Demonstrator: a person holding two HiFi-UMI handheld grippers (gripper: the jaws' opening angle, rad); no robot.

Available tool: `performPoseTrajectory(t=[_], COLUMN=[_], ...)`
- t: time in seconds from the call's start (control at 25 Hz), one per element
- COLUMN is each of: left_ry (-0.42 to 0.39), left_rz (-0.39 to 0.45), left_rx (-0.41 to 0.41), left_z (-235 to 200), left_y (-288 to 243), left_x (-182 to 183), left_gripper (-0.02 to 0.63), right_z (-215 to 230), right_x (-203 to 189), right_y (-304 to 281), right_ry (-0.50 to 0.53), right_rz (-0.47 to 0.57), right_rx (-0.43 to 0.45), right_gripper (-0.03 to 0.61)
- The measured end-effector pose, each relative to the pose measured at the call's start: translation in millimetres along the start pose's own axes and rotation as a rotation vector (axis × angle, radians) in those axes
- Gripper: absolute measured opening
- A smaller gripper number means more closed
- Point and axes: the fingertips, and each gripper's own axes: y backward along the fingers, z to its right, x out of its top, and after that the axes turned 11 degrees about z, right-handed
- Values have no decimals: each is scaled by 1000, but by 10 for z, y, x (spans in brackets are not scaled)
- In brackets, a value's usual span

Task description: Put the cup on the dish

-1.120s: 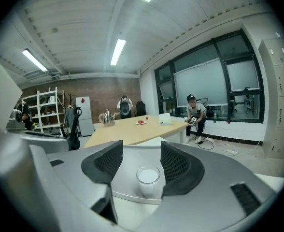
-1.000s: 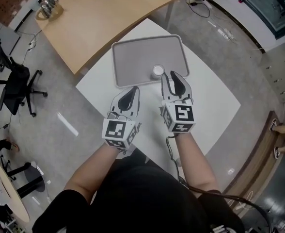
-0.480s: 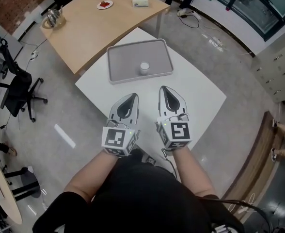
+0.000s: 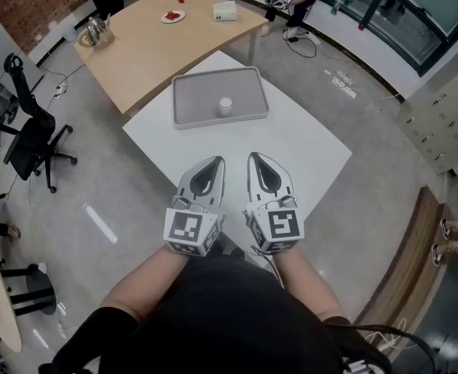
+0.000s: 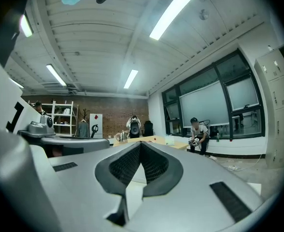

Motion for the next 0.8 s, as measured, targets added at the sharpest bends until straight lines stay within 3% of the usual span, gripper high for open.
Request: performPoseTrajectory(t=[0.24,0.8], left_ry=[1,0], left_rz=[3,12], left_rx=[17,-18], left_z=[176,358], left_y=[201,360], left_x=[115,84], left_gripper=[8,8], right_z=[-71,-199], right_x=[169,128], right_y=[288,537], right_ry=[-8,1], right_rz=[6,21], right_rx=[3,47], right_gripper=[12,12])
